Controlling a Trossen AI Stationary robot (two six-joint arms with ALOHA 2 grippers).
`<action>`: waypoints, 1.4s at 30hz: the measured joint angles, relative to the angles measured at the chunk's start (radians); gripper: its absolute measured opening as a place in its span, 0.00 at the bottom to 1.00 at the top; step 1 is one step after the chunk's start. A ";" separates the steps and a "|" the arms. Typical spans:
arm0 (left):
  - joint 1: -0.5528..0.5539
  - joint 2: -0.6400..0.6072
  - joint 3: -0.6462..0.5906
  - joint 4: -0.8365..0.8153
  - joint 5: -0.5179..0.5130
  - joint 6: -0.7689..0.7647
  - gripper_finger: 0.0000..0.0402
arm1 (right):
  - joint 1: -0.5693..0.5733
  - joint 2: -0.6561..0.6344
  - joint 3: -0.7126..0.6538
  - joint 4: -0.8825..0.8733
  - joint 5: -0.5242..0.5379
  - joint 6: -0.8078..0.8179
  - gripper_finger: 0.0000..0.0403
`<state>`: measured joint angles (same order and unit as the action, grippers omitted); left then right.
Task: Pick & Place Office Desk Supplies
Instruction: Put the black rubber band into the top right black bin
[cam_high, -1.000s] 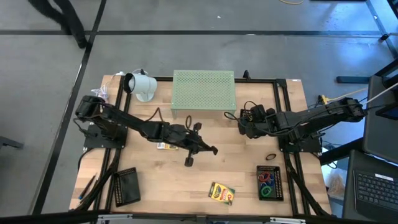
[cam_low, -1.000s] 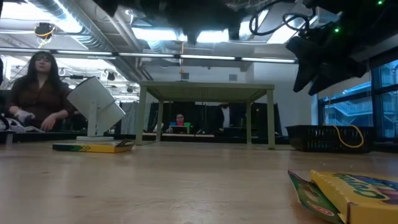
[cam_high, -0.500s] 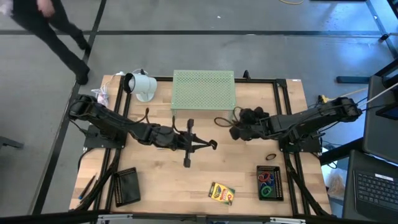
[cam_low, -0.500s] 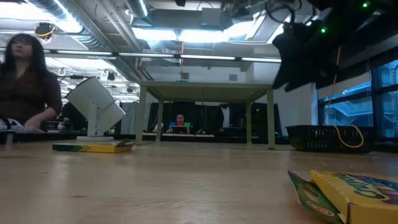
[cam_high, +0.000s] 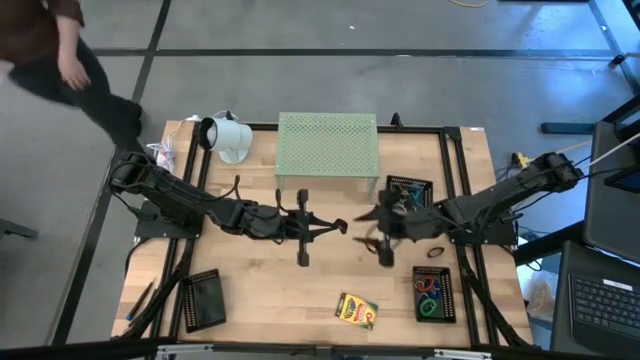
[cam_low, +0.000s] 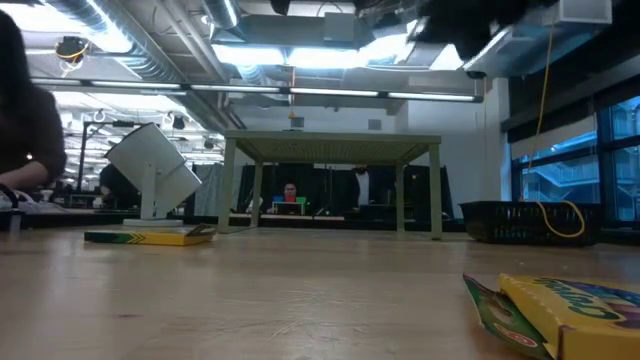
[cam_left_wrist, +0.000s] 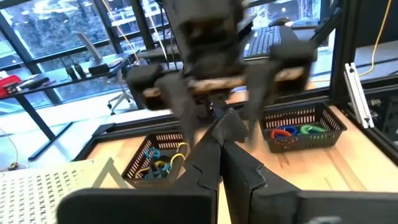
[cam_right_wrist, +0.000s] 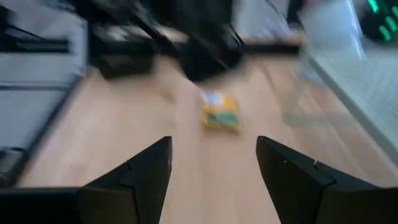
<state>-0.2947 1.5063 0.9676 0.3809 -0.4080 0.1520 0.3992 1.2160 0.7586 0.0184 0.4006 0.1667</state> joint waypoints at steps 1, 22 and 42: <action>0.000 0.000 0.000 0.003 0.000 -0.005 0.01 | 0.014 0.000 0.000 0.042 -0.008 -0.033 0.59; 0.002 0.000 0.000 0.092 0.089 -0.026 0.01 | 0.066 0.071 0.001 0.384 0.093 -0.390 0.58; 0.002 0.000 0.000 0.095 0.088 -0.026 0.01 | 0.066 0.081 0.001 0.413 0.104 -0.390 0.07</action>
<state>-0.2928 1.5063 0.9680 0.4759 -0.3198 0.1261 0.4656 1.2966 0.7593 0.4314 0.5049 -0.2237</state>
